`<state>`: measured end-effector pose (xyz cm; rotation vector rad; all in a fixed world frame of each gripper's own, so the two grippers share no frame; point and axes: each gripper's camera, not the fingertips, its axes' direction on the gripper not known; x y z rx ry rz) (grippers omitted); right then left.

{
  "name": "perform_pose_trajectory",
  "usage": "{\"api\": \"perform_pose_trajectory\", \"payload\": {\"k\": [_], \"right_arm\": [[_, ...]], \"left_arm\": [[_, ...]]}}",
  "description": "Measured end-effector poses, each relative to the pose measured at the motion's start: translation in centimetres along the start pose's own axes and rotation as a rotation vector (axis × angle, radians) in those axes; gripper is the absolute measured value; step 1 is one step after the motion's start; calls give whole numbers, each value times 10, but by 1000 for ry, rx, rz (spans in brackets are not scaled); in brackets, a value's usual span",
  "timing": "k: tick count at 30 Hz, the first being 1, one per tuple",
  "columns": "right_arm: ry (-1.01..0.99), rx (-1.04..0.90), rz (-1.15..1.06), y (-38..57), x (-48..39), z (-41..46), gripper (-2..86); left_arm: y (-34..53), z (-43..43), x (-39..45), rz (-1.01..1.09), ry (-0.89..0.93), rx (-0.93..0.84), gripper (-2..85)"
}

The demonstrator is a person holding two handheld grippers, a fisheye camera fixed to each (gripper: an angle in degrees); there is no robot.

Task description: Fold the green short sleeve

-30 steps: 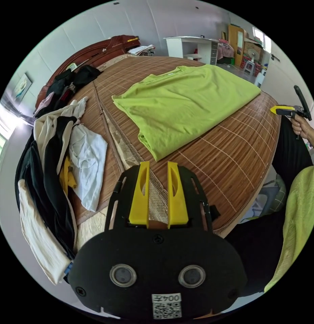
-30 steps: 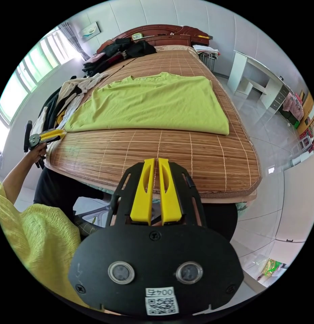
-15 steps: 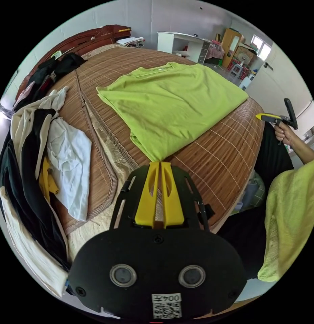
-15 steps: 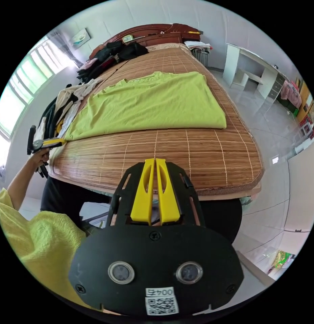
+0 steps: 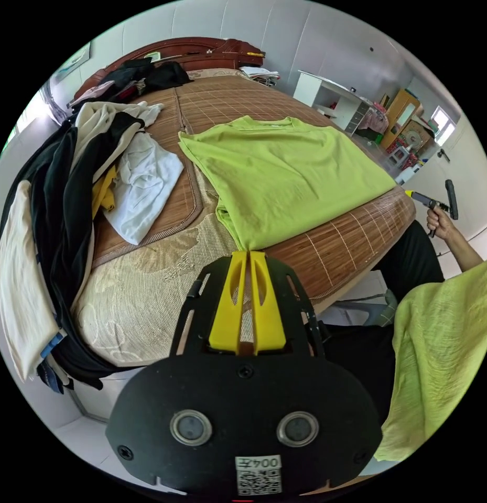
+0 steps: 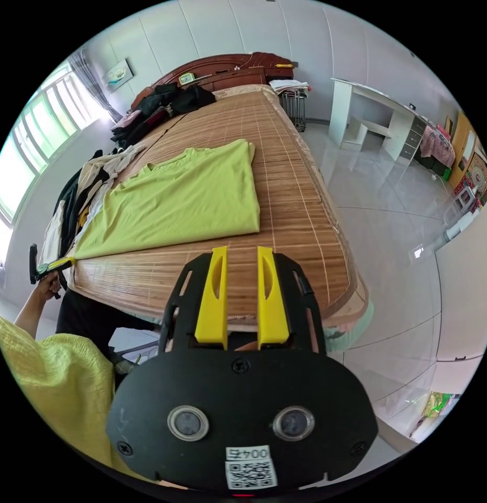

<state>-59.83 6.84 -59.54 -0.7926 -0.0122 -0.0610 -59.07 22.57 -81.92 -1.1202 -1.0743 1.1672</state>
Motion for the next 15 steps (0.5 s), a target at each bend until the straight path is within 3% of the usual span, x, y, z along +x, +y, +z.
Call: {"api": "perform_pose_trajectory", "payload": {"k": [7, 12, 15], "right_arm": [[-82, -52, -27, -37, 53, 27, 99], [-228, -65, 13, -48, 83, 36, 12], [-205, -101, 29, -54, 87, 24, -2]], "left_arm": [[-7, -2, 3, -16, -23, -30, 10], [-14, -4, 7, -9, -49, -55, 9], [-15, -9, 10, 20, -67, -87, 8]]}}
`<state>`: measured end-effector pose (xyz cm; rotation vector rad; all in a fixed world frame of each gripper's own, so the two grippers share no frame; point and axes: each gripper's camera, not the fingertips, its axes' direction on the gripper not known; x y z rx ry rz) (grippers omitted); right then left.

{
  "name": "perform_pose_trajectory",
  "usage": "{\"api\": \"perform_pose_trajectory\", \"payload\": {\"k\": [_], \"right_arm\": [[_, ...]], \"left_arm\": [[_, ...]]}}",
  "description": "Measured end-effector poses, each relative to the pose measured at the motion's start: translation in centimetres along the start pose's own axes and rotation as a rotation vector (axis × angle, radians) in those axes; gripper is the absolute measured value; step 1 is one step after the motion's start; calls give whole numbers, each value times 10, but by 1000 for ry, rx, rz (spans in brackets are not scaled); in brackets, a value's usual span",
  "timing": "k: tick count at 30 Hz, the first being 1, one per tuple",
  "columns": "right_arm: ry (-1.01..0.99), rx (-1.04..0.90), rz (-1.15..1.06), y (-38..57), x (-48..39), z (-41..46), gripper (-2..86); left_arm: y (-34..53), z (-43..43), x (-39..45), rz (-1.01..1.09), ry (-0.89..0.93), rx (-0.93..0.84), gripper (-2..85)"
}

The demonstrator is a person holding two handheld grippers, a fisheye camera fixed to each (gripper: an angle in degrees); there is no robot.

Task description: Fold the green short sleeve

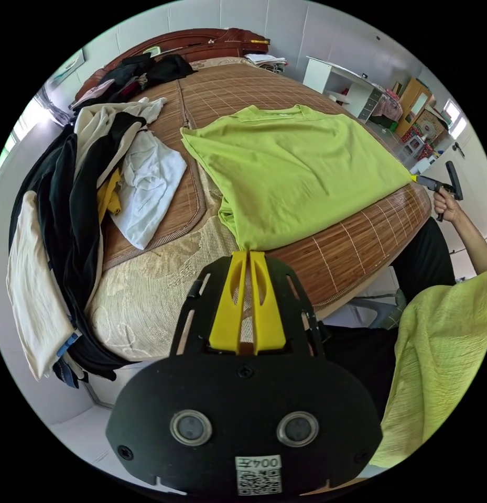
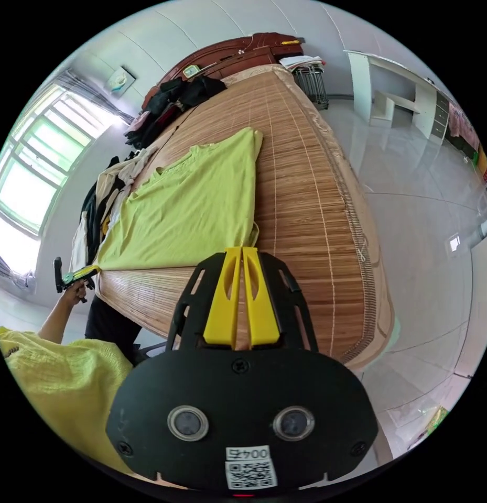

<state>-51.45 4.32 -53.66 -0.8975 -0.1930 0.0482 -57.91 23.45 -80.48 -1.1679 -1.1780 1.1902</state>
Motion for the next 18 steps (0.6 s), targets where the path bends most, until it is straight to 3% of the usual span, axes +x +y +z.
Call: {"api": "perform_pose_trajectory", "payload": {"k": [5, 14, 18], "right_arm": [[1, -50, -28, 39, -14, -59, -7], [74, -90, 55, 113, -24, -75, 10], [209, -23, 34, 97, -42, -106, 47]], "left_arm": [[15, -14, -1, 18, 7, -13, 9], [32, -19, 0, -2, 53, 18, 10], [43, -40, 0, -11, -87, -2, 8]]}}
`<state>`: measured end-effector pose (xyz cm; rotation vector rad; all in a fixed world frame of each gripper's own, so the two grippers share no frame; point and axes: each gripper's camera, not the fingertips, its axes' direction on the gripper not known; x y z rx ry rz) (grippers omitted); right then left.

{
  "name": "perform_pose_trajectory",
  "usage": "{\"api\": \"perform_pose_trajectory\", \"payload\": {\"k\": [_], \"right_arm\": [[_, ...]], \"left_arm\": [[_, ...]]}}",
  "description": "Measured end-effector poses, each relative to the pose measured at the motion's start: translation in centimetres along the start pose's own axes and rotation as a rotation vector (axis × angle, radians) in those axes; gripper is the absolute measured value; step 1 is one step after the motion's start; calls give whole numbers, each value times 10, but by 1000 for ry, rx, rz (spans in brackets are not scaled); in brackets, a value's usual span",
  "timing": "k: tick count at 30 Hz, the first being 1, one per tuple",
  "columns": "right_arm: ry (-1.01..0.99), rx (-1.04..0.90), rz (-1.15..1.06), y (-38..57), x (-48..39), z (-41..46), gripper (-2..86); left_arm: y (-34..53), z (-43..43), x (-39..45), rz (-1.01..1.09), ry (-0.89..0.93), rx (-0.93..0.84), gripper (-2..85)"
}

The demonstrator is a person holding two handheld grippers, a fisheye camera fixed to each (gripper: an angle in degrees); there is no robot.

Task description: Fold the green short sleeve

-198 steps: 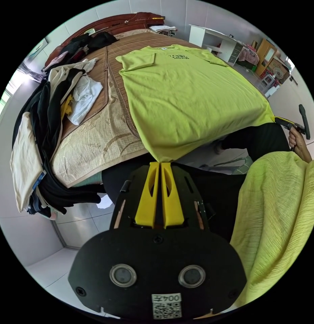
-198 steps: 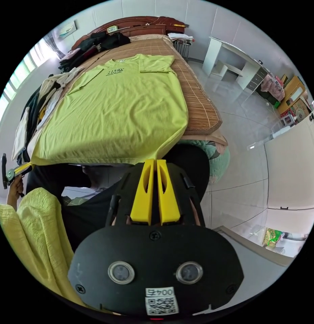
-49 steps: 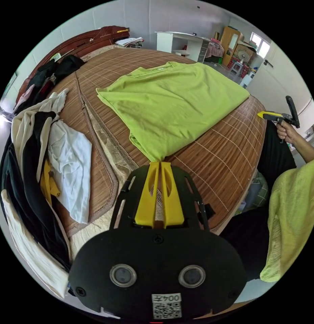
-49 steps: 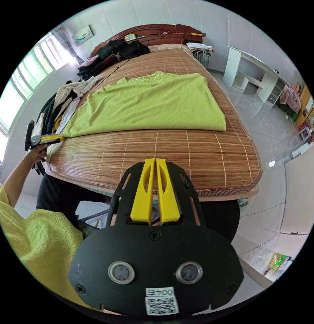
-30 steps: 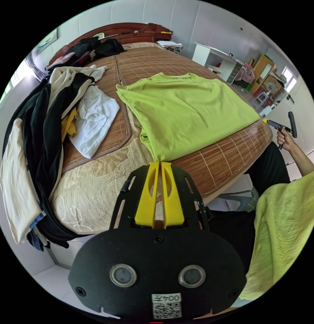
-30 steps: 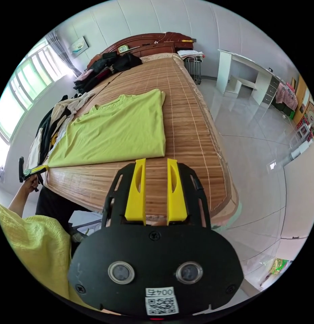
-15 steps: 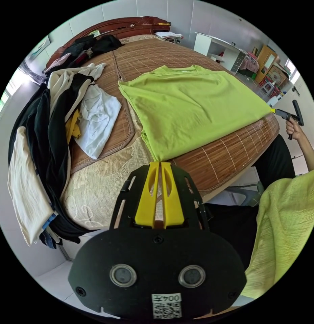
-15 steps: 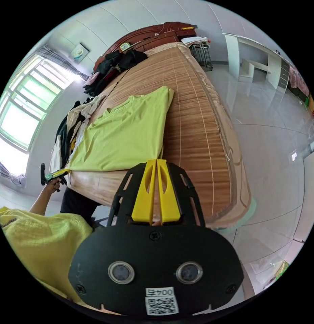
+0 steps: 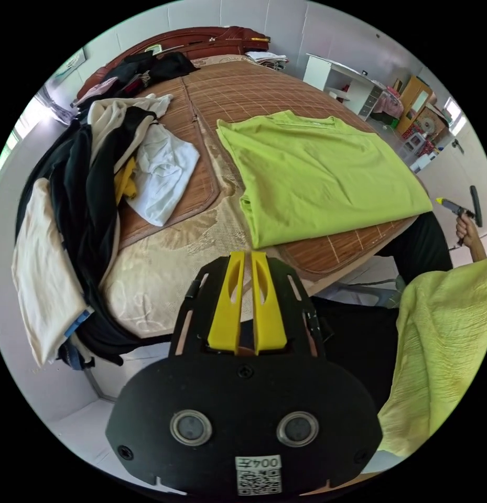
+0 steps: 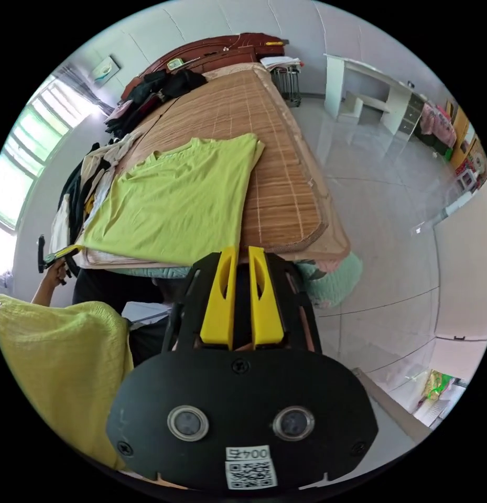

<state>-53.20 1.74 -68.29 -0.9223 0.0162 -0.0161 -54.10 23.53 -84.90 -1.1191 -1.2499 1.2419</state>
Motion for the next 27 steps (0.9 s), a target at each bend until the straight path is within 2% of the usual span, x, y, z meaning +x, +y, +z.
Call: {"api": "perform_pose_trajectory", "payload": {"k": [2, 5, 12, 13, 18, 20, 22, 27], "right_arm": [[52, 52, -53, -14, -20, -17, 50], [49, 71, -167, -35, -59, -15, 47], [198, -134, -285, -70, -103, 55, 40], [207, -105, -295, -68, -105, 55, 38], [104, -55, -206, -76, -92, 35, 10], [33, 76, -167, -91, -85, 12, 7], [46, 129, -174, -112, -86, 6, 23], [64, 41, -278, -198, -112, 25, 39]], "left_arm": [[2, -16, 9, 20, -80, 36, 7], [-11, -26, 36, 99, -76, 98, 6], [-37, 24, 67, 177, -42, 19, 5], [-36, 24, 64, 158, -22, 24, 4], [-31, 25, 56, 75, 39, 49, 3], [-31, 26, 59, 75, 28, 46, 3], [-33, 26, 61, 75, 19, 40, 3], [-35, 26, 62, 48, 35, 30, 3]]}}
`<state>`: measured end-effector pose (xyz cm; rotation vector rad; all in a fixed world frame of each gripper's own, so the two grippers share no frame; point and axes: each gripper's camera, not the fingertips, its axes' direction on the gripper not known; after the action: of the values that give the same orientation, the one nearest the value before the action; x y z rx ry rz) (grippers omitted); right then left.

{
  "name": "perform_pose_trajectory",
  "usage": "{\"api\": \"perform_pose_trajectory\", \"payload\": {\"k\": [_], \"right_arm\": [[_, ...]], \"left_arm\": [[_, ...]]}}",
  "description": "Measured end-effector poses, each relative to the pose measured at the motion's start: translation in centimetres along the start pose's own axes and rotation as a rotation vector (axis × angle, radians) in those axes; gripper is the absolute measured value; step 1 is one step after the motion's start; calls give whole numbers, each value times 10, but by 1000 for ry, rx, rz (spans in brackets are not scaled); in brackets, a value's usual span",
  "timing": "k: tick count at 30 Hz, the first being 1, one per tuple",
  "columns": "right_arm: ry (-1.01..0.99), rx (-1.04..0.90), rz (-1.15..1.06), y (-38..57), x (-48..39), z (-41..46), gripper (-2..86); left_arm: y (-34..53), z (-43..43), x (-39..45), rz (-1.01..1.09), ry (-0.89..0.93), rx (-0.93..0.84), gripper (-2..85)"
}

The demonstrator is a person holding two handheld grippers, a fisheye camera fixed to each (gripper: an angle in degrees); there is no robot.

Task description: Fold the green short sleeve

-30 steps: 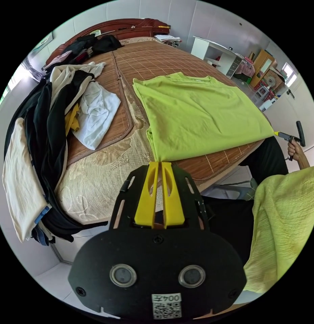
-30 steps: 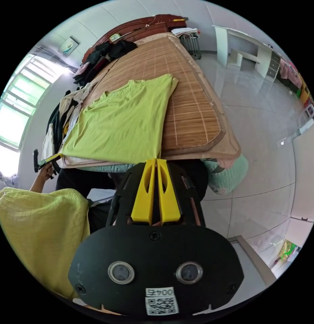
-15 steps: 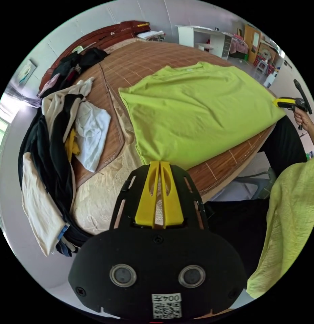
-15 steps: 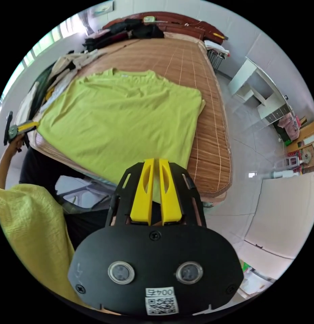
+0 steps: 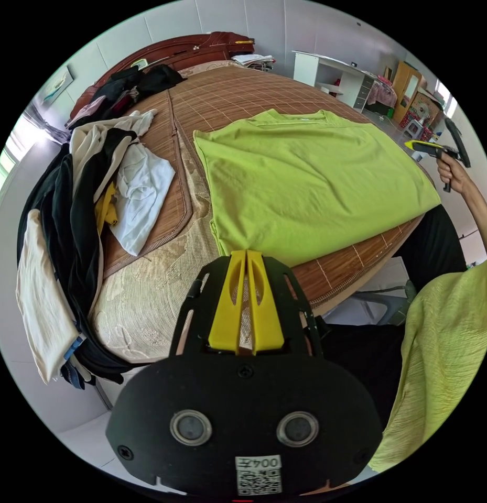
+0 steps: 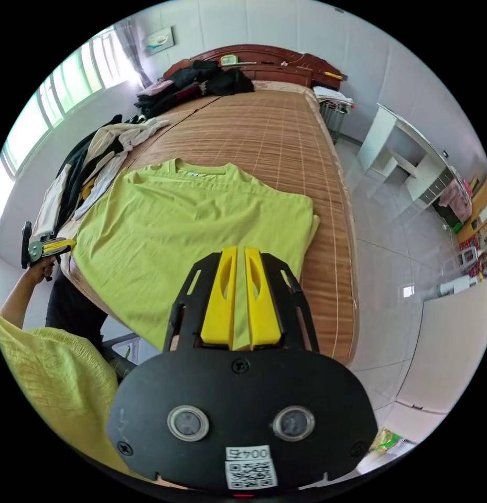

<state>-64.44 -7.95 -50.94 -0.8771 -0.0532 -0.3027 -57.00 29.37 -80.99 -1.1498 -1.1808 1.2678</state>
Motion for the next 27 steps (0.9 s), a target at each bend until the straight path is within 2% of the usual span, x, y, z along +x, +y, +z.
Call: {"api": "perform_pose_trajectory", "payload": {"k": [8, 16, 22, 27], "right_arm": [[28, -99, -330, -170, -80, 71, 90], [82, -223, -597, -231, -120, 139, 85], [23, -250, -616, -238, -117, 145, 9], [9, -194, -492, -241, -102, 139, 2]], "left_arm": [[-12, 1, 8, 27, -21, -45, 3], [-16, 3, 9, 20, -5, -46, 3], [-19, 5, 11, 21, -7, -43, 3], [-20, 6, 12, 14, 0, -34, 3]]}}
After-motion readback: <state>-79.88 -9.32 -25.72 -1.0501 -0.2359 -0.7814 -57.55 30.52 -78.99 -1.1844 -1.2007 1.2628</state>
